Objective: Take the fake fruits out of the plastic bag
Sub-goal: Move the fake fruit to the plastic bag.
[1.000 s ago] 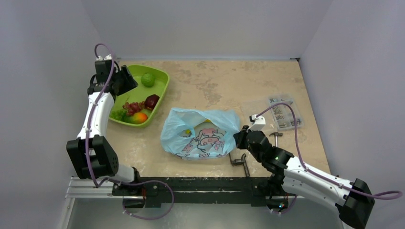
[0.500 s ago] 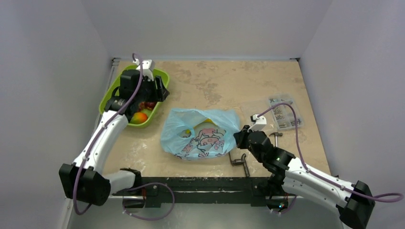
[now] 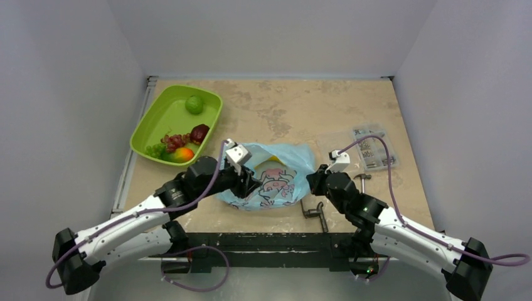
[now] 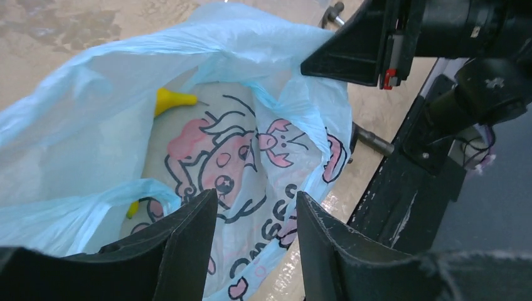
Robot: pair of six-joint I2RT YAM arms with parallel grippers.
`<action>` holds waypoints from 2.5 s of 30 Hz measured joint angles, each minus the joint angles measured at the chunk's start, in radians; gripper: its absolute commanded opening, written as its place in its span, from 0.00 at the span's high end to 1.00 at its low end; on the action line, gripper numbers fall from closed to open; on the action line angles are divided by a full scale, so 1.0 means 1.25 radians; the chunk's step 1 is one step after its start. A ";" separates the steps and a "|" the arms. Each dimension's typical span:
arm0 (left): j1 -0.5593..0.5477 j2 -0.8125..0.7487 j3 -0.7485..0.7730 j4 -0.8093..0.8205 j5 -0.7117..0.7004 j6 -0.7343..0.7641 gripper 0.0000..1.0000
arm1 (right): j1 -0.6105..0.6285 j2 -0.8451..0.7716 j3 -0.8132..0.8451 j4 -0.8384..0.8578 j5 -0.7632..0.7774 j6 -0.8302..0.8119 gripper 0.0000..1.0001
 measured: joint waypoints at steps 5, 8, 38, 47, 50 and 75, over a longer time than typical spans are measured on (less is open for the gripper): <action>-0.083 0.165 0.001 0.068 -0.036 0.046 0.58 | 0.000 0.000 0.000 0.004 -0.002 -0.001 1.00; -0.087 0.282 0.012 0.106 -0.038 0.058 0.63 | 0.000 0.000 0.000 0.005 -0.002 -0.001 1.00; 0.037 0.863 0.412 0.124 -0.234 0.209 0.44 | 0.000 -0.015 0.000 0.005 -0.016 -0.002 1.00; 0.067 0.945 0.528 0.029 -0.159 0.193 0.44 | 0.000 -0.015 0.000 0.006 -0.016 -0.002 1.00; 0.069 0.963 0.522 -0.016 -0.136 0.183 0.44 | 0.000 -0.015 0.000 0.005 -0.016 -0.002 1.00; 0.044 0.609 0.195 0.099 -0.042 -0.071 0.43 | 0.000 0.002 -0.007 0.043 -0.086 -0.050 1.00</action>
